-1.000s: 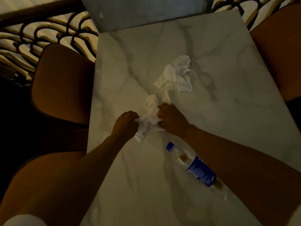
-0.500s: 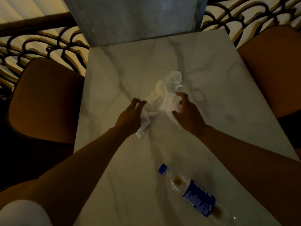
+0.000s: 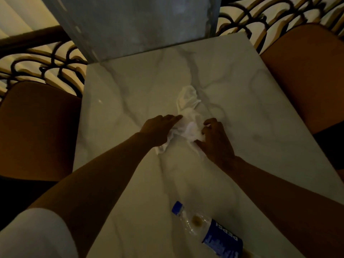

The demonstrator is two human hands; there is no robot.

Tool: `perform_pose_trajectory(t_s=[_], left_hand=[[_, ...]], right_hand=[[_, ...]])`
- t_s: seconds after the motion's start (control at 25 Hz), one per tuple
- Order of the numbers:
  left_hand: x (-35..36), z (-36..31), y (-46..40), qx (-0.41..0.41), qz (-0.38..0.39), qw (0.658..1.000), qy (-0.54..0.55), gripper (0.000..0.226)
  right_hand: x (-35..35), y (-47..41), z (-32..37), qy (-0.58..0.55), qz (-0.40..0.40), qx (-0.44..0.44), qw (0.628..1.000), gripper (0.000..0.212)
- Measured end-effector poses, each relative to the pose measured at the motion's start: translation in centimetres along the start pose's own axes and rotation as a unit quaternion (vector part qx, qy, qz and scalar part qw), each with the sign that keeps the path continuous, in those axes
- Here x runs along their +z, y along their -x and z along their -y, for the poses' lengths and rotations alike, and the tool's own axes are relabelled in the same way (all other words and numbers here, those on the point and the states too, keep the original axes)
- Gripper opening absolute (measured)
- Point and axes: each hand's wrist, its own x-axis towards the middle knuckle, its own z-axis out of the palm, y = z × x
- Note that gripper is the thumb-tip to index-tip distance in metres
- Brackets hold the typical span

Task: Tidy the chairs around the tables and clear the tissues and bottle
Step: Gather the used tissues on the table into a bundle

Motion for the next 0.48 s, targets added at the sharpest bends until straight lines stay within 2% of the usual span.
perform_pose_trajectory(t_s=[0.16, 0.24, 0.32, 0.48], left_hand=[[-0.2, -0.7, 0.8, 0.023, 0.002, 1.000, -0.009, 0.048], [0.1, -1.0, 0.7, 0.048, 0.008, 0.999, -0.018, 0.043], [0.5, -1.2, 0.3, 0.061, 0.009, 0.998, -0.012, 0.053], [-1.4, -1.6, -2.6, 0.018, -0.013, 0.999, 0.041, 0.104]], right_hand=[[-1.1, 0.9, -1.2, -0.028, -0.042, -0.020, 0.999, 0.038], [-1.7, 1.1, -0.9, -0.050, -0.073, -0.006, 0.996, 0.037], [-2.3, 1.2, -0.8, -0.066, -0.101, 0.025, 0.992, 0.036], [-2.2, 2.2, -1.8, -0.063, -0.103, 0.033, 0.992, 0.034]])
